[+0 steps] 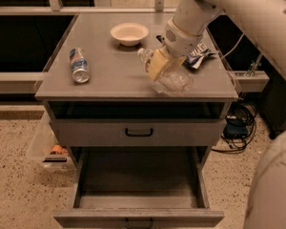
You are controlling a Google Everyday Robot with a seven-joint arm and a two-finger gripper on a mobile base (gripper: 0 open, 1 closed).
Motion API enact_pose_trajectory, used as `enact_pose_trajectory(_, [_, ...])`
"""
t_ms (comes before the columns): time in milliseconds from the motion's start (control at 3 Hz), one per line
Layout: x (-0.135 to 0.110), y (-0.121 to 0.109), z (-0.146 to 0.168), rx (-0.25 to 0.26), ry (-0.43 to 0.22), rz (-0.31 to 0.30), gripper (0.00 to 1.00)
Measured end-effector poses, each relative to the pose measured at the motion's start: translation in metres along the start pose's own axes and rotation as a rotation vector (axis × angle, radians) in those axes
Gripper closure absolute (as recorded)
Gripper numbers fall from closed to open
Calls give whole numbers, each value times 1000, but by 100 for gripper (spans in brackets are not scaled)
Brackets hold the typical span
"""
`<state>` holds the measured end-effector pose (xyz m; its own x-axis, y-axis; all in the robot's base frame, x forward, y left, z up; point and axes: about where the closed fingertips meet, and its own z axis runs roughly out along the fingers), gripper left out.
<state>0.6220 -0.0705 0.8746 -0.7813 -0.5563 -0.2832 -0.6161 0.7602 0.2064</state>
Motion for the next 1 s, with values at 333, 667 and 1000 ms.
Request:
enact_pose_trajectory(333, [1,0,0,-2,-1,2,100])
enact_pose_trajectory(667, [-6,8,10,-31,25,-37,100])
enact_pose_trajectory(1000, [8,35,8,-106,29,-107,100])
